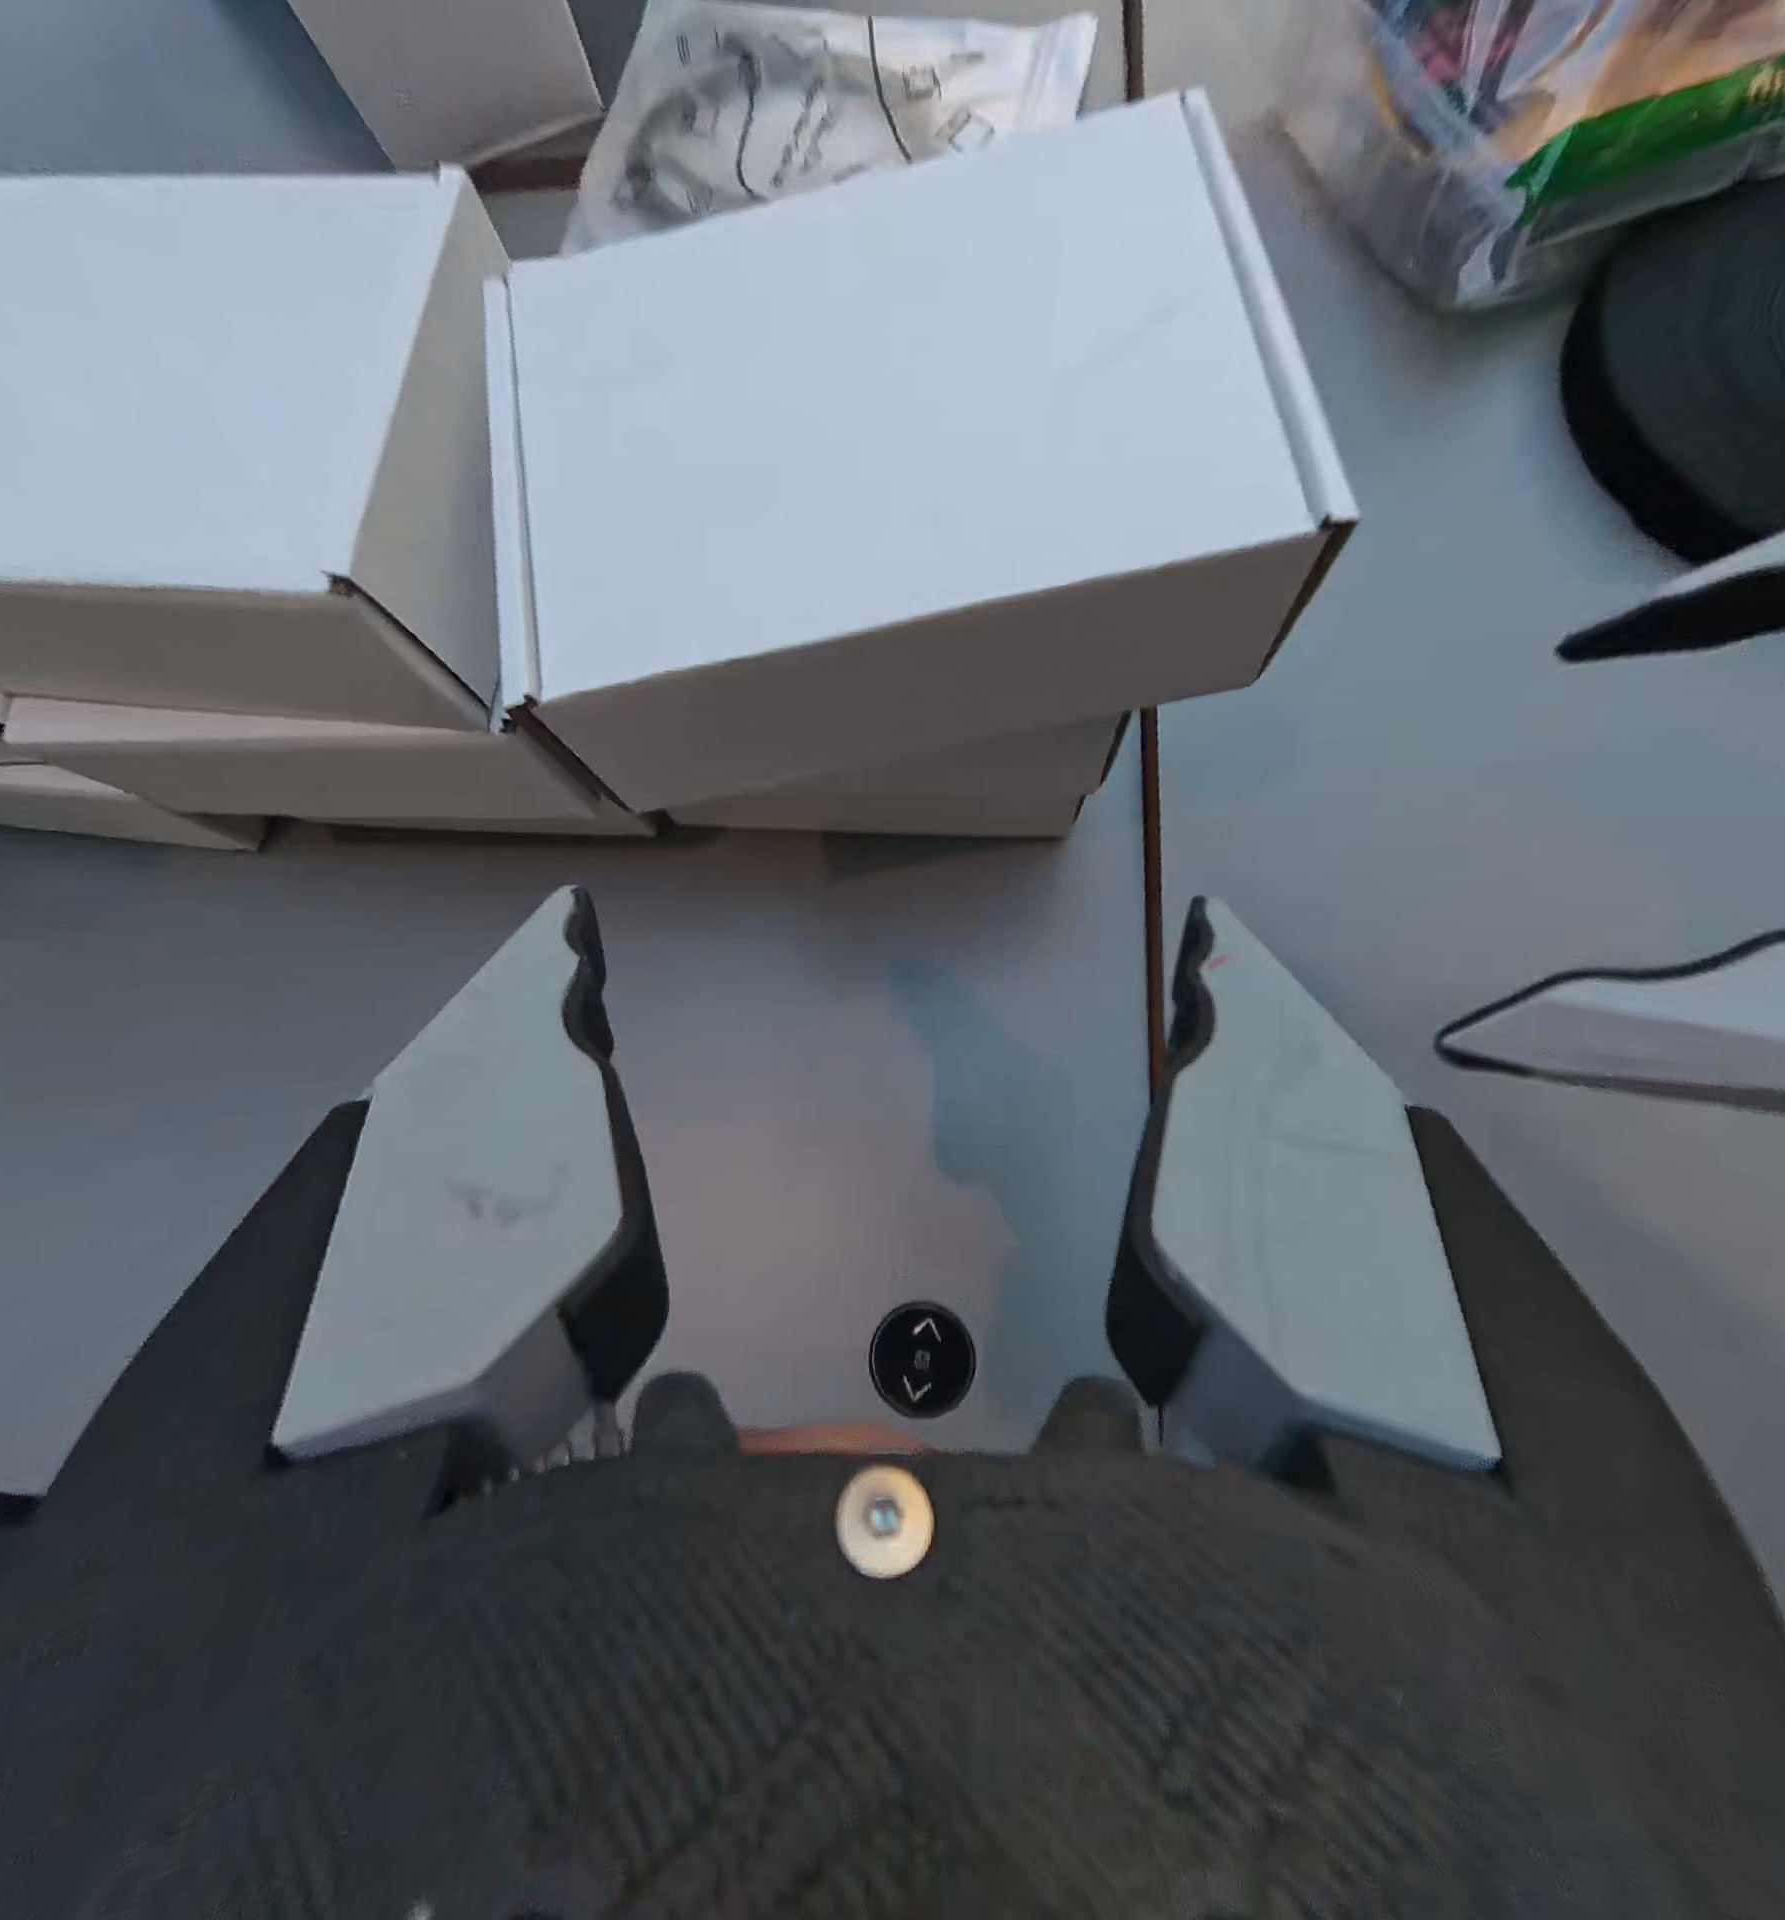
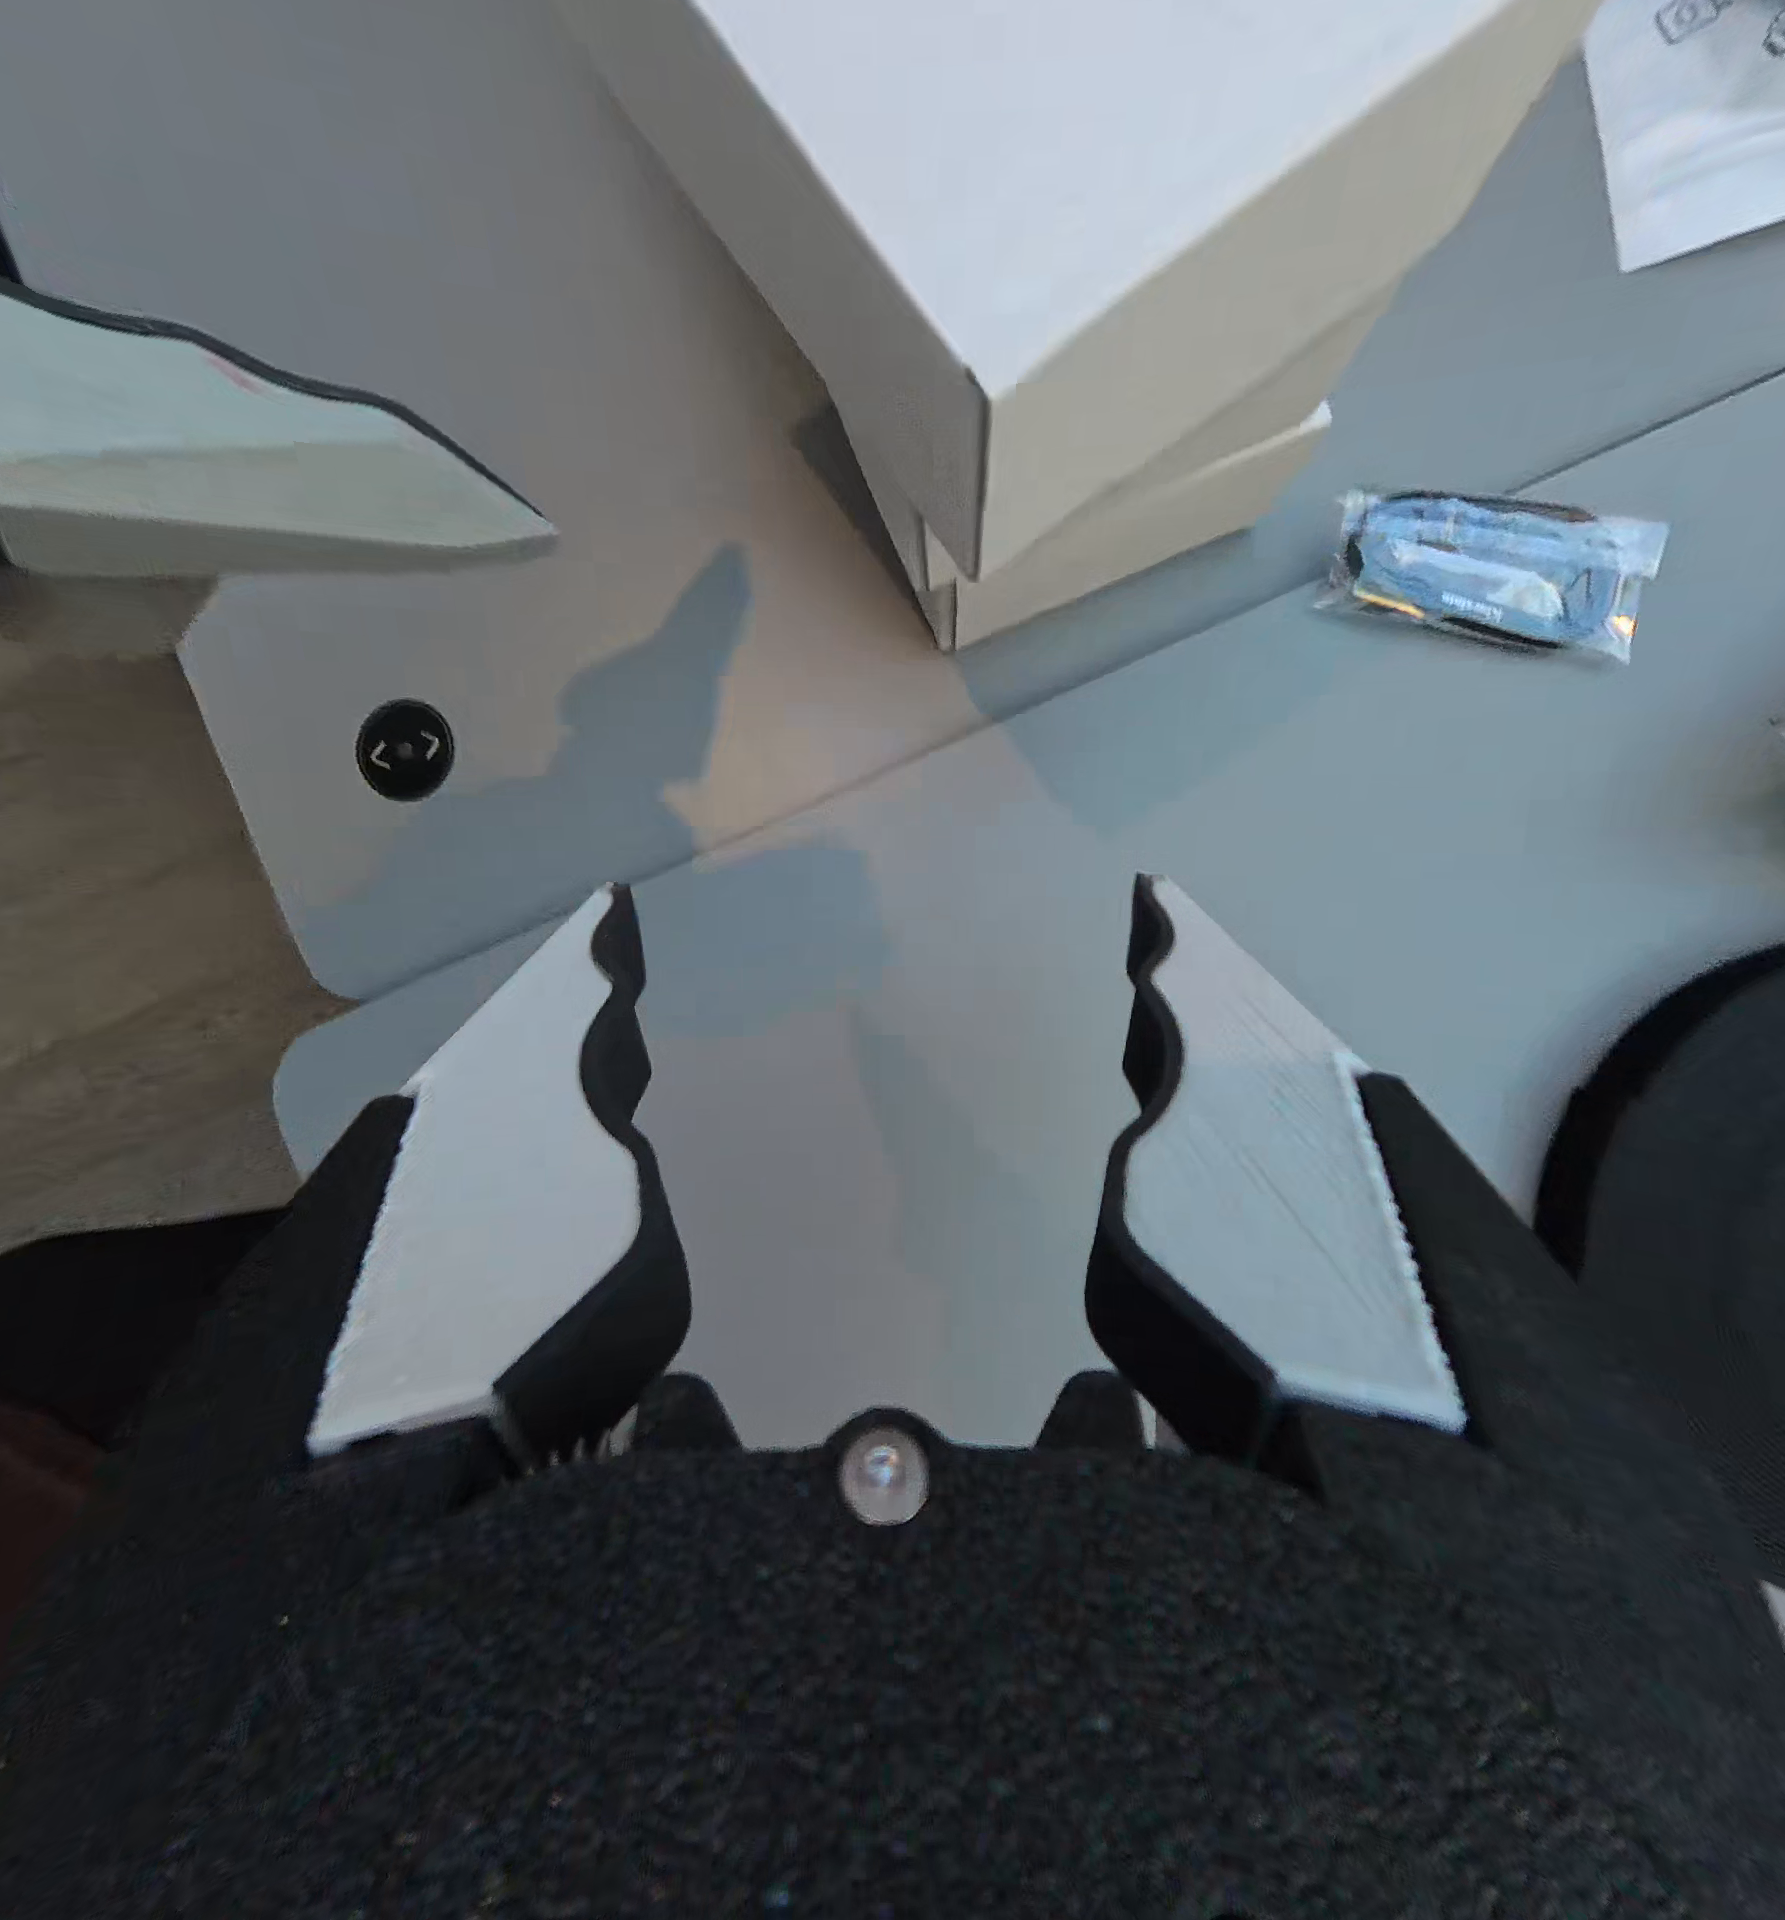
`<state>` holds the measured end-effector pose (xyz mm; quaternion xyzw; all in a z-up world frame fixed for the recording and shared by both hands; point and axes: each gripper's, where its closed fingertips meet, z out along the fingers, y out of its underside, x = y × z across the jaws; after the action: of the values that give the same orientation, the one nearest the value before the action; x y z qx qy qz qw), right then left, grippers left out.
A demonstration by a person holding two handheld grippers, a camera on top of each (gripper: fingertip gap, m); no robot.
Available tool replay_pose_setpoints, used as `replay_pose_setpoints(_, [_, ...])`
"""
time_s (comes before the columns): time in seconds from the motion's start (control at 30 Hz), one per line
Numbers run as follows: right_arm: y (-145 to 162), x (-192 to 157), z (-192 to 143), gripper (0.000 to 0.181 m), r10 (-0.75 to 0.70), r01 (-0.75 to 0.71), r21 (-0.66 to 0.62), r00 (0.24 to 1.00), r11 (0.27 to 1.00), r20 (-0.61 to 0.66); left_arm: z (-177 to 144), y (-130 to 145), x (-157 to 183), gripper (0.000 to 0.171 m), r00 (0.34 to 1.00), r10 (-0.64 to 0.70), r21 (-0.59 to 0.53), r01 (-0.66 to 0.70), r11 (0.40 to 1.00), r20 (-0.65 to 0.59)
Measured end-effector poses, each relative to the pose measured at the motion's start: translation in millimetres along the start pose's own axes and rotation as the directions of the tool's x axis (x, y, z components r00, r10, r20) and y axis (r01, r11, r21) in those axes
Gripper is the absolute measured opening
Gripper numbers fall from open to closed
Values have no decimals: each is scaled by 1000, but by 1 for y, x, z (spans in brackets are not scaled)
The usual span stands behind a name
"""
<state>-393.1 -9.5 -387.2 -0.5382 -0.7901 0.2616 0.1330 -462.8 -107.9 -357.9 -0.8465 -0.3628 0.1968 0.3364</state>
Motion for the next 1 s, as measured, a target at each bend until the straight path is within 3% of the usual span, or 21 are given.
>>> replay_pose_setpoints(0.13, [-37,-5,7,92,-13,24,129,996,991,-87,-2,-21,4,108,1000,-13,105,11,994,13])
replay_pose_setpoints(0.23, [-49,-11,18,92,21,-11,128,997,992,-71,5,-16,4,106,999,-31,97,29,995,16])
replay_pose_setpoints(0.4, [-22,-28,38,92,31,-28,54,998,998,-59,9,-2,2,105,997,-79,73,79,994,-4])
replay_pose_setpoints(0.53, [12,-29,49,91,85,-86,-2,995,996,-54,-7,-47,-10,111,988,-134,158,144,977,-73])
replay_pose_setpoints(0.63, [10,-11,42,91,108,-109,2,991,994,-84,-11,-70,-21,113,991,-116,197,127,972,-65])
replay_pose_setpoints(0.7, [-7,4,31,91,118,-115,39,987,993,-111,-6,-65,-25,113,994,-98,189,104,977,-40])
replay_pose_setpoints(0.83, [-44,29,4,91,71,-55,94,981,994,-181,13,-24,-22,112,995,-95,98,97,990,-25])
replay_pose_setpoints(1.0, [-58,23,0,91,-48,65,72,976,995,-212,28,11,-20,111,998,-51,19,51,999,-24])
